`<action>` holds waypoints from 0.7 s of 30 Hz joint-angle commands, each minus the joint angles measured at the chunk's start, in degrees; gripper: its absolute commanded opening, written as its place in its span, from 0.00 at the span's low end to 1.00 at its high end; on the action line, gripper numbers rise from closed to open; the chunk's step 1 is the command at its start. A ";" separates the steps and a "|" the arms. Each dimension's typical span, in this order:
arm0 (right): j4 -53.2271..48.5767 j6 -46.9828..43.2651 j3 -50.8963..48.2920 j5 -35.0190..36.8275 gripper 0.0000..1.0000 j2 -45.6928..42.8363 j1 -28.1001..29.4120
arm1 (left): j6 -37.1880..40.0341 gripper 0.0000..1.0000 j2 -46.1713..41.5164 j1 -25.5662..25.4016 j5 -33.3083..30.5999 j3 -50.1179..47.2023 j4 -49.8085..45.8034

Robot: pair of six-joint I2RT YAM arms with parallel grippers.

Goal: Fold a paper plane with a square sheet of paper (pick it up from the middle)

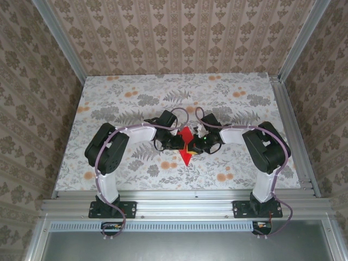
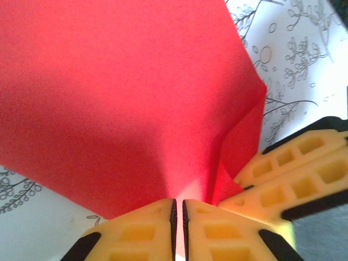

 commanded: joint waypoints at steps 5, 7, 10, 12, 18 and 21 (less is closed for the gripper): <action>-3.15 -1.86 1.84 0.52 0.03 1.04 0.37 | 1.02 0.17 -3.04 2.01 0.95 0.43 -2.55; -3.18 -1.74 1.97 0.51 0.03 1.05 0.37 | 1.78 0.17 -2.80 2.52 0.21 0.76 -3.30; -3.18 -1.65 2.25 0.42 0.03 1.15 0.42 | 2.22 0.17 -2.00 3.38 0.53 0.86 -3.14; -3.21 -1.65 2.40 0.35 0.03 1.32 0.46 | 2.31 0.17 -1.32 3.59 0.66 1.21 -2.82; -3.10 -1.47 2.46 0.42 0.03 1.36 0.63 | 2.18 0.17 1.05 3.60 1.45 2.59 -1.69; -3.02 -1.16 2.52 0.58 0.03 1.14 0.79 | 2.66 0.17 1.95 3.64 0.84 2.80 -2.21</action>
